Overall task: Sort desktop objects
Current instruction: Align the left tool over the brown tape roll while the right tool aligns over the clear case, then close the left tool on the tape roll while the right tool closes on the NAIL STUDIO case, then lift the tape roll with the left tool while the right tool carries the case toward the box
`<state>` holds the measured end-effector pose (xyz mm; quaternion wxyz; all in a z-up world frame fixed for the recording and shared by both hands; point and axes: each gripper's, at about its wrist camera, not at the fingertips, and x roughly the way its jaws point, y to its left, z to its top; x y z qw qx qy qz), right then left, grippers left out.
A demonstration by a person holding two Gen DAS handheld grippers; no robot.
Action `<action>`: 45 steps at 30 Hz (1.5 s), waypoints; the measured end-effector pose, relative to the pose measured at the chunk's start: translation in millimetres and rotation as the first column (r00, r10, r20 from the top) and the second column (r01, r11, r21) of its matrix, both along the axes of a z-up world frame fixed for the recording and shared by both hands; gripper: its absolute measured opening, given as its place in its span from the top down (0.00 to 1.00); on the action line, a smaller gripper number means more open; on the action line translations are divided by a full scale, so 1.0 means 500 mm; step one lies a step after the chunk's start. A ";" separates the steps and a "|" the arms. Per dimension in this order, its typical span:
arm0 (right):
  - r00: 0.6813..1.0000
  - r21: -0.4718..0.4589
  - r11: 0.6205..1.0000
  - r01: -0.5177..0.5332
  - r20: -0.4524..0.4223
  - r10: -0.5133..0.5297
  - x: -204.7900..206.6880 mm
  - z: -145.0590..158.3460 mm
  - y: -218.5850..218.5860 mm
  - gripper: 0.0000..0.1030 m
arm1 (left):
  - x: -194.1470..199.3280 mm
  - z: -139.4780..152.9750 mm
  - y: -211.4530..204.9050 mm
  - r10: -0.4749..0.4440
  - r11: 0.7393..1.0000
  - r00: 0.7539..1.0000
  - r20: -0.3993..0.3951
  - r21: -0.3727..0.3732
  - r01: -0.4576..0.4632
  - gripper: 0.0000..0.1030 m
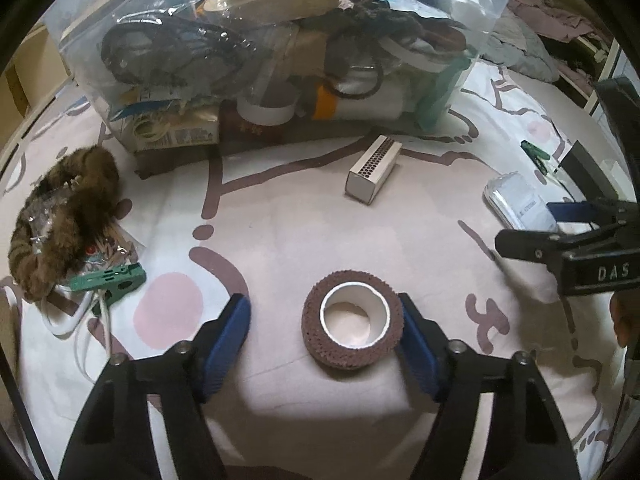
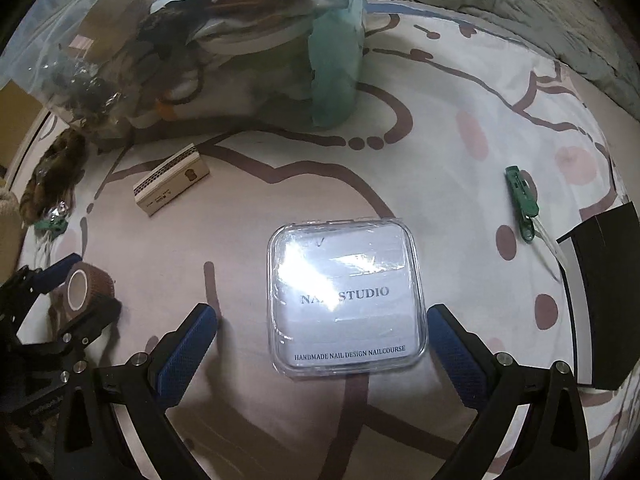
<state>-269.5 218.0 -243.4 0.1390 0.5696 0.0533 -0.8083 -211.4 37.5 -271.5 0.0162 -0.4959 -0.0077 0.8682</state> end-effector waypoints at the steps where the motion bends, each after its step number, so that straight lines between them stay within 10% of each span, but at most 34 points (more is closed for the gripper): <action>1: 1.000 0.004 1.000 0.001 -0.001 -0.001 -0.002 0.000 -0.001 0.00 | 0.001 0.001 0.002 -0.008 1.000 1.000 0.000 -0.003 0.008 0.32; 4: 1.000 0.064 0.998 0.003 -0.012 -0.003 -0.010 0.000 -0.008 0.00 | 0.005 0.005 0.009 -0.038 0.999 0.999 -0.006 -0.011 0.038 0.40; 6: 1.000 0.097 0.995 -0.001 -0.019 0.003 -0.013 0.001 -0.012 0.26 | 0.008 0.008 0.014 -0.055 0.998 0.998 -0.009 -0.013 0.055 0.46; 22: 0.998 0.109 0.993 -0.037 -0.046 0.043 -0.007 0.057 -0.027 0.26 | 0.012 0.065 0.003 -0.077 0.997 0.996 -0.042 -0.019 0.076 0.57; 45: 0.971 -0.146 0.985 -0.094 -0.231 0.058 0.058 0.266 -0.073 0.26 | 0.037 0.224 -0.091 0.031 0.999 0.984 -0.177 0.023 -0.027 0.57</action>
